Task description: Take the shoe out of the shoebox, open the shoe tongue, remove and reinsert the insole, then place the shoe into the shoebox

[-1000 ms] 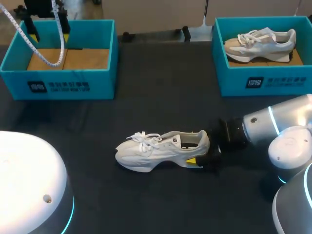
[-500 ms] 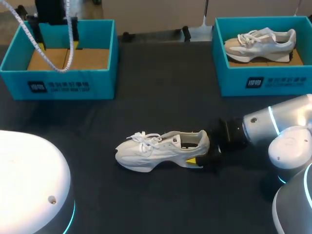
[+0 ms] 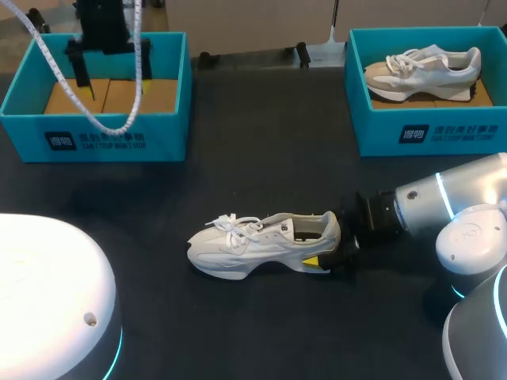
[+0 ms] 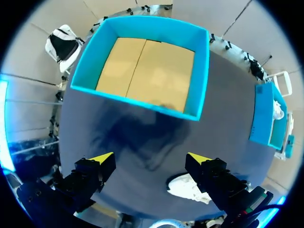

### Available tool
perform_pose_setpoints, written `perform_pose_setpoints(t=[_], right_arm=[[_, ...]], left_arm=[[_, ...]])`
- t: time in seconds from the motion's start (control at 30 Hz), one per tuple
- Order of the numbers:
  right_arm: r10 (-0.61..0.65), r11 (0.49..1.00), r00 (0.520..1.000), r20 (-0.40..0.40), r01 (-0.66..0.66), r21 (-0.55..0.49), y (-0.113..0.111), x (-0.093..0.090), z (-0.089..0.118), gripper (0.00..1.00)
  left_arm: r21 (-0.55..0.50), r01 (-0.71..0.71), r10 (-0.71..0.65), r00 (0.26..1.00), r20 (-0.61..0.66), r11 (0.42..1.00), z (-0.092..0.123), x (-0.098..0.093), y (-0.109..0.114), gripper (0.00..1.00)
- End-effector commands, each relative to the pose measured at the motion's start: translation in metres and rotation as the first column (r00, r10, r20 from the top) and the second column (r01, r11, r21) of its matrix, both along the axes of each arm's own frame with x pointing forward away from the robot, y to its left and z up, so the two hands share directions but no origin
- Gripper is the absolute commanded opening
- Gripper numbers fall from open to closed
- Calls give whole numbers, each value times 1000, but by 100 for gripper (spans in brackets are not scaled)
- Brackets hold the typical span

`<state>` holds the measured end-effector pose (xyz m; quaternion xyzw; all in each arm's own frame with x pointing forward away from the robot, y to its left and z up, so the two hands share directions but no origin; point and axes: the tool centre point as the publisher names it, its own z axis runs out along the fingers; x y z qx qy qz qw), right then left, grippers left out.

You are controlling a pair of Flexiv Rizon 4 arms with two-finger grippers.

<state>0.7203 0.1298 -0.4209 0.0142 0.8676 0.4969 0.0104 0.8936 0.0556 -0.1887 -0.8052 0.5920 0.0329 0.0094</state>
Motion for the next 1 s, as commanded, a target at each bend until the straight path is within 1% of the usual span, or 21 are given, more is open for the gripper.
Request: perform_pose_setpoints(t=[0.03,0.2,0.33,0.7,1.0], right_arm=[[-1,1000,1000,0,1,-6,2,-1,-1,0],[-1,1000,1000,0,1,-6,2,-1,-1,0],[-1,1000,1000,0,1,-6,2,-1,-1,0],[-1,1000,1000,0,1,-6,2,-1,-1,0],[-1,1000,1000,0,1,-6,2,-1,-1,0]], left_arm=[[-8,-26,26,999,44,1000,-3,-21,-14,100],[-25,-8,9,1000,8,1000,-6,-40,-38,100],[-18,22,-22,999,26,1000,-10,-55,-56,100],[-52,77,-78,997,-10,996,-22,-93,-102,100],[-50,136,-137,990,-19,989,-26,-123,-129,100]])
